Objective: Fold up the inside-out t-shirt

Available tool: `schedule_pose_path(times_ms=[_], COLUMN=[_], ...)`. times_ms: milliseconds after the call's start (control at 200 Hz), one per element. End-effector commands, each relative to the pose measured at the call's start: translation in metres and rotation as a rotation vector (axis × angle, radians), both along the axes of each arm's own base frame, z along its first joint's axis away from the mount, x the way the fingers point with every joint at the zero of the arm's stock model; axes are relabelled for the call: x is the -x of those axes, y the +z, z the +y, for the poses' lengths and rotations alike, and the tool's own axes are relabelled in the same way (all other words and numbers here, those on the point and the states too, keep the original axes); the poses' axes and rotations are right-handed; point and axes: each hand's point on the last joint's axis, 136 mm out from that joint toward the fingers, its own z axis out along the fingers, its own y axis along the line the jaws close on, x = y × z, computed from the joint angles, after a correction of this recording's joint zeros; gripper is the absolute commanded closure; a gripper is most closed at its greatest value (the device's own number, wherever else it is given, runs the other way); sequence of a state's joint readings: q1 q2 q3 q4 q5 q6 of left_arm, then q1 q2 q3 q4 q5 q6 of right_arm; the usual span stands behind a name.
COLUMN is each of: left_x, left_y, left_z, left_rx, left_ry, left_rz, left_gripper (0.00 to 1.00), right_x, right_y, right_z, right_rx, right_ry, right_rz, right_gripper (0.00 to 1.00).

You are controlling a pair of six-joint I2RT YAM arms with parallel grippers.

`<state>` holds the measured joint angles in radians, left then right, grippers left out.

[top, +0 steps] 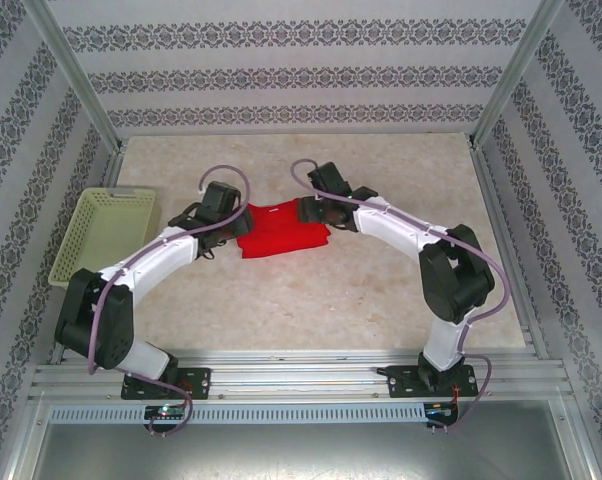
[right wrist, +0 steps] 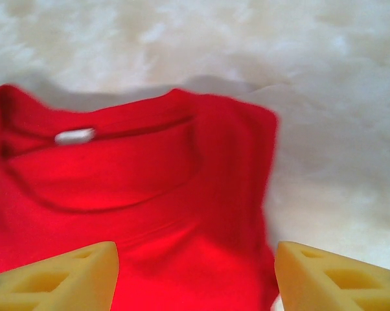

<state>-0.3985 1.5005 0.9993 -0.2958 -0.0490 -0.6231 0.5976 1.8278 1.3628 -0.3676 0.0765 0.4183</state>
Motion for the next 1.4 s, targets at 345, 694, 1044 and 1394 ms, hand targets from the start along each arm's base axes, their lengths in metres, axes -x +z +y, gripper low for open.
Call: schedule_pose_path(times_ms=[345, 694, 1044, 1394], left_x=[-0.047, -0.131, -0.08, -0.008], left_y=[-0.096, -0.077, 0.032, 0.055], left_z=[-0.036, -0.066, 0.023, 0.077], left_rx=[-0.025, 0.027, -0.01, 0.011], left_ry=[-0.038, -0.138, 0.046, 0.203], left_rz=[0.22, 0.155, -0.012, -0.203], left_gripper=[0.57, 0.52, 0.22, 0.13], right_x=[-0.023, -0.107, -0.094, -0.105], right_y=[-0.092, -0.071, -0.009, -0.085], right_z=[-0.022, -0.076, -0.015, -0.018], right_rx=[0.062, -0.019, 0.131, 0.279], right_ry=[-0.112, -0.258, -0.041, -0.052], right_rz=[0.217, 0.196, 0.047, 0.251], right_gripper=[0.38, 0.38, 0.19, 0.16])
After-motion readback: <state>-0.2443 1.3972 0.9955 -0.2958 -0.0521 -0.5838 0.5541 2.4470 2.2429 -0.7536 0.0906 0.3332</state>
